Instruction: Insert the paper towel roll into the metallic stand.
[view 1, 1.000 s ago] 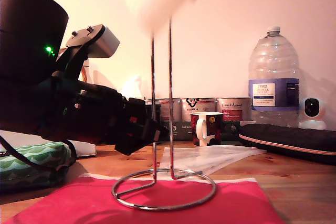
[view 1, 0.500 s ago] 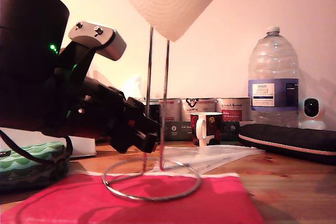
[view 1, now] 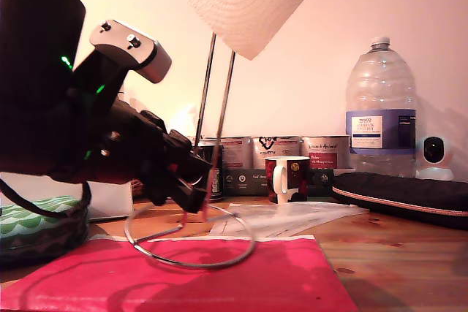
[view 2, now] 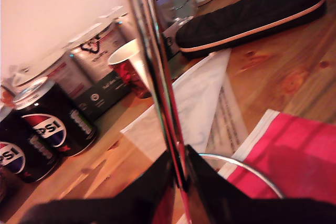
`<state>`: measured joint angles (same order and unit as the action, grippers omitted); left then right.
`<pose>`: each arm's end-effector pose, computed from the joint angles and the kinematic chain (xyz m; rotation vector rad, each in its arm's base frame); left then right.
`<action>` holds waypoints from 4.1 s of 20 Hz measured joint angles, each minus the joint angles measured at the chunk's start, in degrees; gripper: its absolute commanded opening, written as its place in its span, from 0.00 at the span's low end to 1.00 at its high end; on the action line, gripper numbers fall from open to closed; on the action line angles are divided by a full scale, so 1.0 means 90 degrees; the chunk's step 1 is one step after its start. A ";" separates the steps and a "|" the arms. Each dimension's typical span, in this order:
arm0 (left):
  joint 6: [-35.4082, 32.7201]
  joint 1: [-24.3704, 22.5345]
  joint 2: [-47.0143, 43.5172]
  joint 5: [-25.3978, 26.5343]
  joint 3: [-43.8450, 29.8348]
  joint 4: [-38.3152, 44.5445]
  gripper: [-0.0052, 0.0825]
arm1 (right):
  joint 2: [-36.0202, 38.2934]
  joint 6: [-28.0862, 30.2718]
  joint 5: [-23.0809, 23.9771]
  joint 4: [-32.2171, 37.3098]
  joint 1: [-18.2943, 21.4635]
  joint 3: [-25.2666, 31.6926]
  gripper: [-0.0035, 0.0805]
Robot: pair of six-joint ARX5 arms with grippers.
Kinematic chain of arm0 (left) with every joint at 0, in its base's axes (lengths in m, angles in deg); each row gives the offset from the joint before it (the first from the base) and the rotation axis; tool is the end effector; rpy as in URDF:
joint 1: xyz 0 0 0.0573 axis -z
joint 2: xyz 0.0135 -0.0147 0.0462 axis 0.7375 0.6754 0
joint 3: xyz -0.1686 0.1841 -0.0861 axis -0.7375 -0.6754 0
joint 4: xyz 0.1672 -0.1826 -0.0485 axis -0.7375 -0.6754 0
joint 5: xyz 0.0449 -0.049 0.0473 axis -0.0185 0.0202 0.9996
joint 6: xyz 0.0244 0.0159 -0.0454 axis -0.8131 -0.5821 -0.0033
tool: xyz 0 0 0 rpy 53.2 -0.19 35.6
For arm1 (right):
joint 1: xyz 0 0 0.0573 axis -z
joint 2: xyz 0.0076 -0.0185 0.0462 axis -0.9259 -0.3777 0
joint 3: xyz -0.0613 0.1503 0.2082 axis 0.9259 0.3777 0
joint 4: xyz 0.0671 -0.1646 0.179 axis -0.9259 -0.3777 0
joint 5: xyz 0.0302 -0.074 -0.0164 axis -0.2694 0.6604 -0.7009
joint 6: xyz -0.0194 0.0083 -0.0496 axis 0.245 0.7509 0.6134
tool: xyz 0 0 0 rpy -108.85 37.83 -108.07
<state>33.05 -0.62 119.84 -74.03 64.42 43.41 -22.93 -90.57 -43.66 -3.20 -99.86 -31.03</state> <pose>0.1843 -0.1902 0.1140 0.4512 0.0373 -0.6830 0.1451 0.0985 0.4983 0.0249 0.7738 0.6917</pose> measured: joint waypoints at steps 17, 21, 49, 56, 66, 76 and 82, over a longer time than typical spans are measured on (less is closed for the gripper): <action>0.0542 0.0075 -0.0117 -0.0682 -0.0134 0.0097 0.03 | -0.0702 -0.0143 0.0265 0.0000 -0.0656 0.0000 0.03; 0.1098 0.0260 -0.0114 -0.0979 -0.0134 0.0019 0.03 | -0.0680 -0.0143 0.0296 -0.0002 -0.0658 0.0000 0.03; 0.3079 0.0350 -0.0236 -0.2239 -0.0107 -0.0792 0.39 | -0.1027 -0.0146 0.0612 0.0085 -0.0702 -0.0136 0.03; 0.3079 0.0350 -0.0243 -0.2217 -0.0104 -0.0925 0.39 | -0.1103 -0.0148 0.0614 0.0102 -0.0702 -0.0163 0.03; 0.3079 0.0350 -0.0840 -0.2140 -0.0095 -0.1919 0.39 | -0.1387 -0.0148 0.0644 0.0112 -0.0746 -0.0255 0.03; 0.3007 0.0289 -0.1513 -0.2115 -0.0095 -0.3036 0.39 | -0.1571 -0.0148 0.0687 0.0066 -0.0746 -0.0214 0.03; 0.2963 0.0095 -0.2055 -0.2064 -0.0248 -0.3235 0.39 | -0.1610 -0.0148 0.0704 0.0061 -0.0741 -0.0204 0.03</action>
<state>59.71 0.23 101.35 -92.61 62.19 14.30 -37.43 -91.91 -37.33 -2.65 -106.53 -32.87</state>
